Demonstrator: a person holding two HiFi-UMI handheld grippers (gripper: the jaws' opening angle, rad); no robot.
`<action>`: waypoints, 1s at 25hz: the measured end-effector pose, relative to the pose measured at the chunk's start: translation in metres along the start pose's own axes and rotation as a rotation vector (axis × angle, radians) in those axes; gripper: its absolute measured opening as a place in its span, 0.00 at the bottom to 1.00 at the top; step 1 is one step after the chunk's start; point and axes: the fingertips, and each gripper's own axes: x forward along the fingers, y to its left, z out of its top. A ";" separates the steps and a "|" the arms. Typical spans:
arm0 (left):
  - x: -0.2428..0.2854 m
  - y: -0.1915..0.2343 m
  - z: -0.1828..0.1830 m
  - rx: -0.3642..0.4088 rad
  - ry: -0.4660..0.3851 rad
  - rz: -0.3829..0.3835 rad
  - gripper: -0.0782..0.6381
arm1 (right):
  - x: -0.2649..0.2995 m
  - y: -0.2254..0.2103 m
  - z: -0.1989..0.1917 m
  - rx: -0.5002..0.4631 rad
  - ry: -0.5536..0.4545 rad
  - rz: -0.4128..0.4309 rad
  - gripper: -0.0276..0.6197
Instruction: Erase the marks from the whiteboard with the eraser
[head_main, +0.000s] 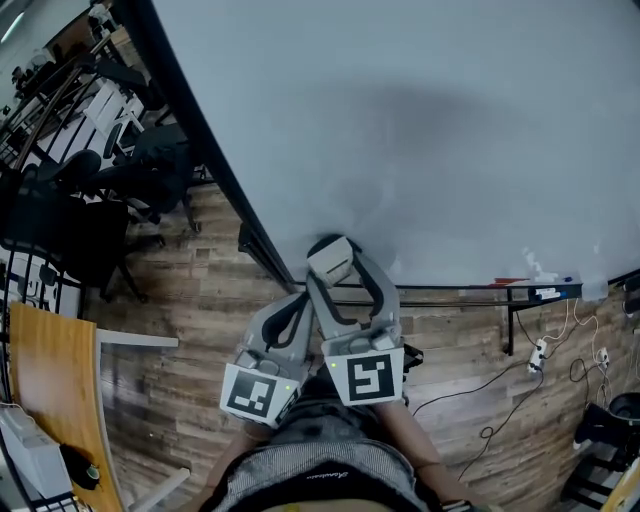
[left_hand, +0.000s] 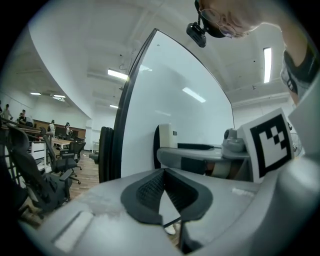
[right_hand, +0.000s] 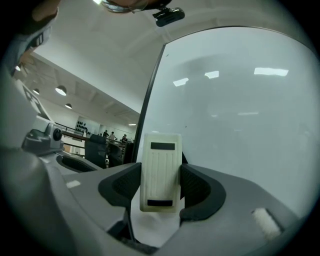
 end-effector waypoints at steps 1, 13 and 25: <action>0.000 0.001 -0.001 -0.003 0.003 0.007 0.11 | 0.001 0.002 0.001 0.002 -0.004 0.009 0.42; 0.022 -0.010 -0.001 -0.008 0.013 0.036 0.11 | -0.021 -0.030 0.009 -0.046 -0.044 0.004 0.42; 0.090 -0.091 0.010 -0.008 0.016 -0.010 0.11 | -0.084 -0.136 0.001 -0.039 -0.036 -0.074 0.42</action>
